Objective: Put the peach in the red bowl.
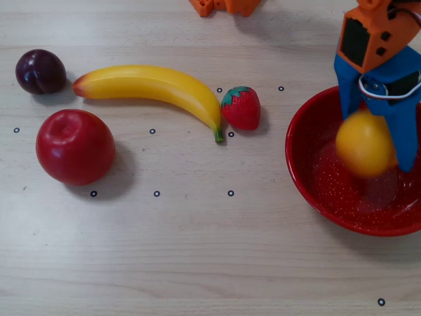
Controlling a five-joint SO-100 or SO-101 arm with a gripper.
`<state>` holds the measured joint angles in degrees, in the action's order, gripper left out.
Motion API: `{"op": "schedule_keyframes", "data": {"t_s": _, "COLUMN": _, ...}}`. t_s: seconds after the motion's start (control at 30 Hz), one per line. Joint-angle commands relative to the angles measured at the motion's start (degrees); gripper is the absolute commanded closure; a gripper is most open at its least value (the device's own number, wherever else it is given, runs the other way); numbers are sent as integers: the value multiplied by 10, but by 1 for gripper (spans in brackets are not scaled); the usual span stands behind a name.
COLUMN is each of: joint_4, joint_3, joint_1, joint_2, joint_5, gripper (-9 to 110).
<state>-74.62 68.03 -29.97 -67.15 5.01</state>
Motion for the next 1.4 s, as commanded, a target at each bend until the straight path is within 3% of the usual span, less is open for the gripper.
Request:
{"op": "schedule_keyframes", "data": {"t_s": 0.0, "joint_4": -11, "joint_3": -31, "joint_1": 14, "joint_2": -38, "joint_5": -10, "gripper": 54}}
{"op": "schedule_keyframes", "data": {"t_s": 0.2, "joint_4": -42, "joint_3": -71, "joint_1": 17, "joint_2": -48, "joint_5": -21, "gripper": 55}}
{"op": "schedule_keyframes", "data": {"t_s": 0.6, "joint_4": -47, "joint_3": -82, "joint_1": 63, "joint_2": -216, "joint_5": 10, "gripper": 100}}
{"op": "schedule_keyframes", "data": {"t_s": 0.8, "joint_4": 2, "joint_3": 79, "joint_1": 91, "joint_2": -383, "joint_5": 16, "gripper": 101}}
{"op": "schedule_keyframes", "data": {"t_s": 1.0, "joint_4": 136, "joint_3": 368, "joint_1": 132, "joint_2": -631, "joint_5": 47, "gripper": 101}}
{"op": "schedule_keyframes", "data": {"t_s": 1.37, "joint_4": 229, "joint_3": 751, "joint_1": 249, "joint_2": -962, "joint_5": 46, "gripper": 101}}
